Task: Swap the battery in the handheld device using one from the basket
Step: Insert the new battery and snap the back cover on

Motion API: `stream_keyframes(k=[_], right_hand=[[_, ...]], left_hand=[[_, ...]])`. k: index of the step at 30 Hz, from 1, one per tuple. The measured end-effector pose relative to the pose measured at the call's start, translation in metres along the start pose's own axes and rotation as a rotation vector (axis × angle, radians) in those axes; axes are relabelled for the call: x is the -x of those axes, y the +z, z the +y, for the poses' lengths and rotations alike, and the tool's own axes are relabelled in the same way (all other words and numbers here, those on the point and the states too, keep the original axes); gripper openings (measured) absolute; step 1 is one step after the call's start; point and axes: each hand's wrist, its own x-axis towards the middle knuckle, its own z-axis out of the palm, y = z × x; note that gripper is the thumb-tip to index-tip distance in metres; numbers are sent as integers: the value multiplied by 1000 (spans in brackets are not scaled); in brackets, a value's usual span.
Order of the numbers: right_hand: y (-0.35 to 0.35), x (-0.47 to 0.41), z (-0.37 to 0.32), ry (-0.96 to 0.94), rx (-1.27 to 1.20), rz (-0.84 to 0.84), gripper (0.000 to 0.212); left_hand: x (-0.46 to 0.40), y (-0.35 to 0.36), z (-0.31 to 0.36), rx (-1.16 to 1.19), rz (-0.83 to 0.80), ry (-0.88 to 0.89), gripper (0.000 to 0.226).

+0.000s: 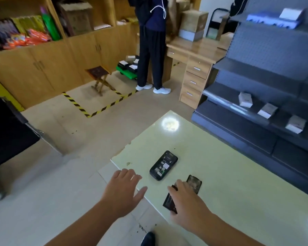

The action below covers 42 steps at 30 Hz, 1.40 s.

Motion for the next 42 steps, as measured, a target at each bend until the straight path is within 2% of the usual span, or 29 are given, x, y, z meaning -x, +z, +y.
stream_keyframes(k=[7,12,18,23,28,32,35,39,42], right_hand=[[29,-57,10,135,-50,-66,50],[52,-92,16,217,-36,-112,56],[79,-112,24,269,-51,-169,60],[94,-112,29,286,-82,-150,62],[104,-109,33,263,-18,-139,45],[108,-108,30,274,-15,-128,54],[104,-108,29,262,-35,-140,45],[105,-103,31,271,-47,-187,62],[97,-90,33,262,-67,-140,72]], left_hand=[[-87,32,-22,-22,-205,73,61],[-145,67,-10,83,-274,48,86],[-190,103,20,255,-365,-29,63],[-195,116,37,238,-418,-127,83],[-201,124,39,257,-423,-183,84],[-209,121,36,328,-490,-218,84],[-211,114,26,654,-574,-285,65],[-204,97,12,1029,-712,-302,61],[-195,74,9,1275,-846,-350,60]])
